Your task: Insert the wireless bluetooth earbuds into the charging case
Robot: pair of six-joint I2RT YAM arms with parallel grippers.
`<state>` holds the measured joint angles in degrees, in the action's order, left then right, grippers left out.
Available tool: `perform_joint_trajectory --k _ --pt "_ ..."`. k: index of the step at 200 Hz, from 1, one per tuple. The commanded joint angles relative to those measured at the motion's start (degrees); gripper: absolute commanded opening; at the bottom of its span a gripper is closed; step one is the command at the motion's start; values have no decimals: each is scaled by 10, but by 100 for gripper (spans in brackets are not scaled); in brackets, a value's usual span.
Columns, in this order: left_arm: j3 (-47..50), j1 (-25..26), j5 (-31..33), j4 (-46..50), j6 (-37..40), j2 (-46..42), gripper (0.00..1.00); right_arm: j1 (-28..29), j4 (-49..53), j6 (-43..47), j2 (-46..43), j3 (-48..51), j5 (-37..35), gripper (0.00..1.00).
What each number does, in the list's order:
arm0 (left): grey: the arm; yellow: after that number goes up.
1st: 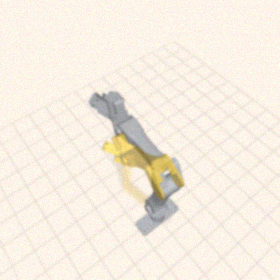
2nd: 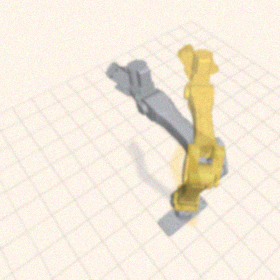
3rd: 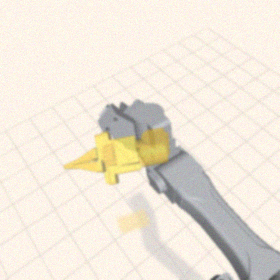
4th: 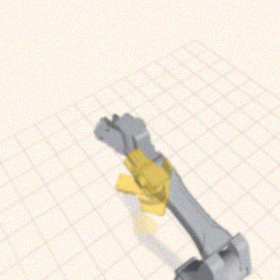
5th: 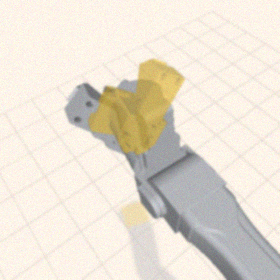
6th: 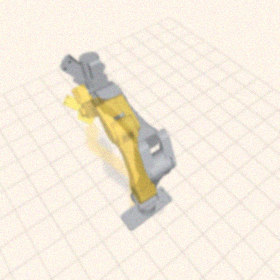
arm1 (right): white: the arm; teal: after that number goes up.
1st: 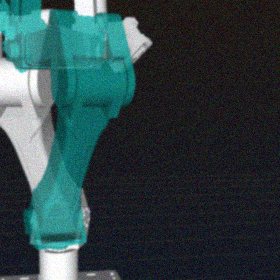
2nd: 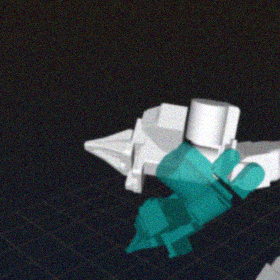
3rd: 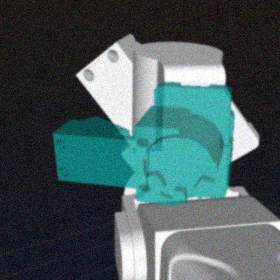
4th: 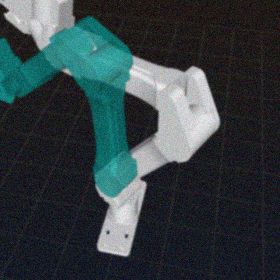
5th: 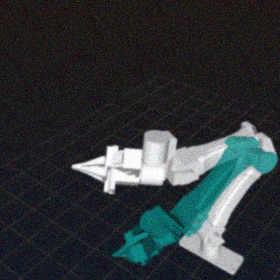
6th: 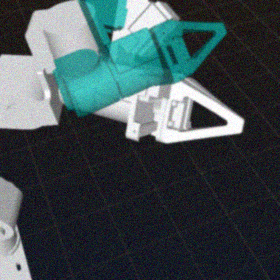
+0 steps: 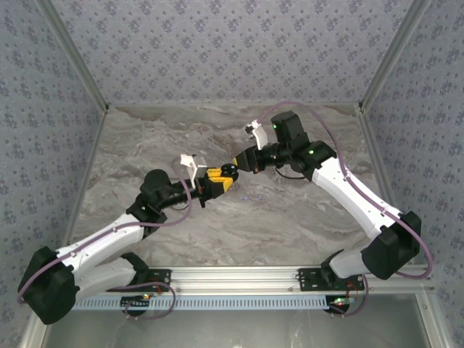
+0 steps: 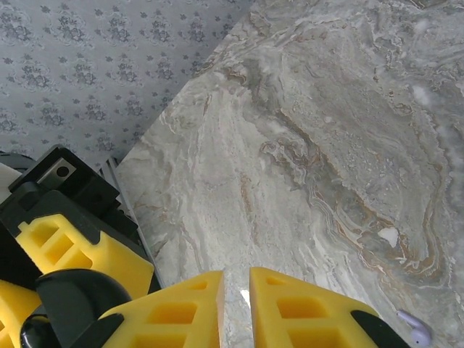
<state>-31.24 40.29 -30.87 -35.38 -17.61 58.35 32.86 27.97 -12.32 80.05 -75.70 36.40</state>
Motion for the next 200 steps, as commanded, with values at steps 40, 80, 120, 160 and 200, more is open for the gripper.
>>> perform_joint_trajectory --k 40,80,120,160,200 --pt "-24 4 32 6 -6 9 19 10 1 21 -12 3 49 19" --pt "-29 4 47 25 -7 15 19 10 7 25 -20 6 38 19" --pt "-48 5 82 72 -11 23 19 7 28 6 -37 6 -104 20" --pt "-99 4 149 178 -17 58 21 -19 62 -30 -63 18 -254 20" --pt "-164 1 207 267 -24 128 21 -50 78 -42 -105 62 -273 22"
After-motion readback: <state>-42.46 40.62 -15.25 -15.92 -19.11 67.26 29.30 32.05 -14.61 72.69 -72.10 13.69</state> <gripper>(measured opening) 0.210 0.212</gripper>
